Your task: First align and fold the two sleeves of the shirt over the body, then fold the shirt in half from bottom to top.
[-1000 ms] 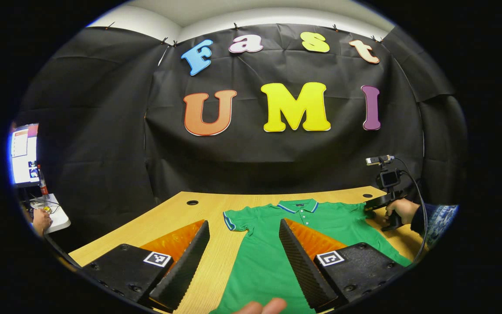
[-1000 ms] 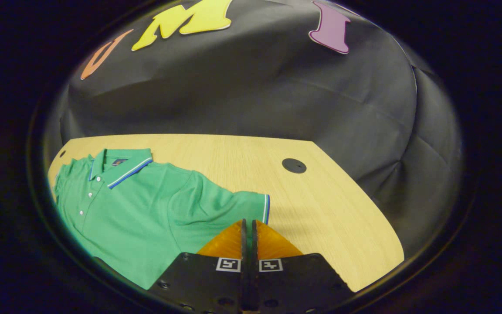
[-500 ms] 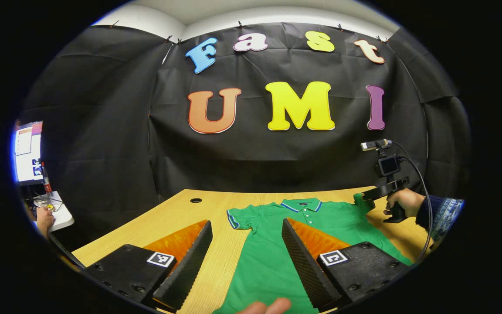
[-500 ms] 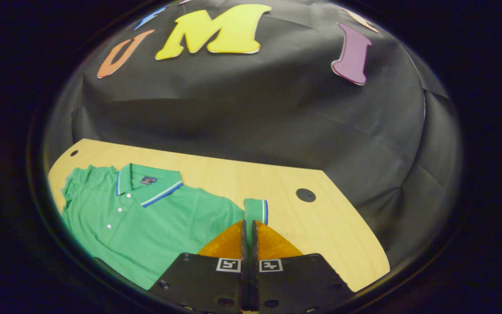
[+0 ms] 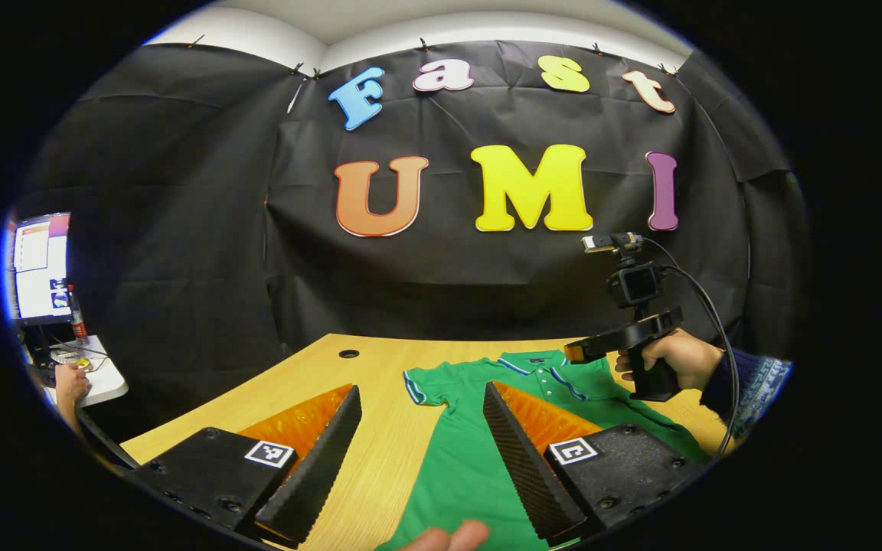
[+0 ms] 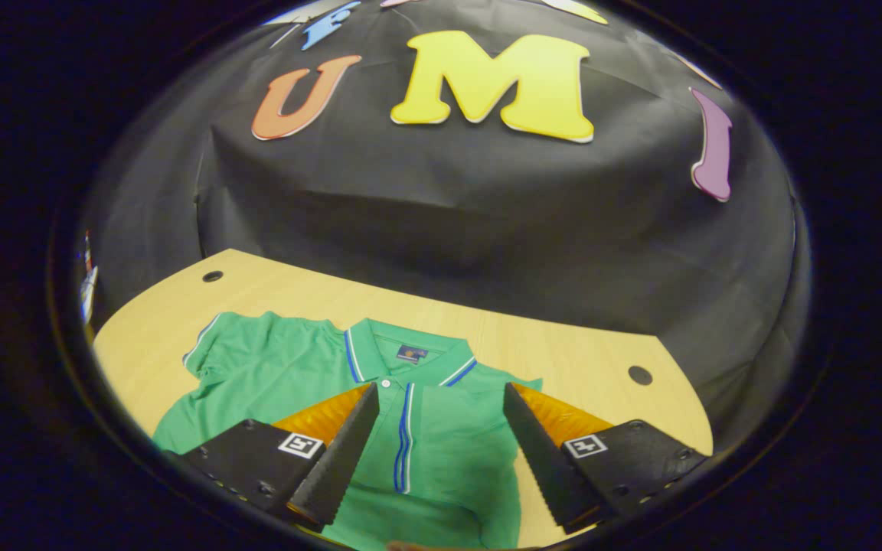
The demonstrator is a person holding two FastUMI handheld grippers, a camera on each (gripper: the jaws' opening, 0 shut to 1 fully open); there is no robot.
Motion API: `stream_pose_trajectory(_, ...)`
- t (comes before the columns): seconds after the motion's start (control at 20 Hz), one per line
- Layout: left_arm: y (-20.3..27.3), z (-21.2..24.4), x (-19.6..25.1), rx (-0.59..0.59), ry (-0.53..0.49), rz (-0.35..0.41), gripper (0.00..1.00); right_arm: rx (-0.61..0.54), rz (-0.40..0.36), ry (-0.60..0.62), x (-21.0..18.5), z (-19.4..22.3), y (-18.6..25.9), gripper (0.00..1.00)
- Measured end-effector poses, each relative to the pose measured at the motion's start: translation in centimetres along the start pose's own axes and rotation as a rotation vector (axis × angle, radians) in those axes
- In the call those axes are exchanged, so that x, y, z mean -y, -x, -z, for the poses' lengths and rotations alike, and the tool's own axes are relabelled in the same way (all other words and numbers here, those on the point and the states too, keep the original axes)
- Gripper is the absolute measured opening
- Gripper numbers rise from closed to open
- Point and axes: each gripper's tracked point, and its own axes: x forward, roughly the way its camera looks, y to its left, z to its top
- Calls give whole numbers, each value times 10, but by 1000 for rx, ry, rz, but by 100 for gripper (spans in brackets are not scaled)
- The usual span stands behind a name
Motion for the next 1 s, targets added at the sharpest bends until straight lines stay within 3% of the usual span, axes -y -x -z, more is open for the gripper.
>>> stream_pose_trajectory(0.05, 0, -2, -3, 7, 0, -11, 100, 43, -13, -6, -2, -11, 16, 97)
stream_pose_trajectory(0.3, -18, 3, -1, -22, 34, -16, 100, 219, -43, -7, 7, -46, 111, 95)
stream_pose_trajectory(0.4, -36, 5, -9, -61, 47, -46, 100, 285, -14, 0, 23, -46, 151, 95)
stream_pose_trajectory(0.5, -59, -7, -14, -57, 56, -63, 100, 352, -31, -25, 28, -44, 194, 97)
stream_pose_trajectory(0.75, -144, -3, -5, -140, 94, -21, 100, 437, -54, 22, 39, -6, 271, 95)
stream_pose_trajectory(1.0, -238, 56, -12, -296, 179, -36, 100, 502, -92, 8, 30, 29, 314, 95)
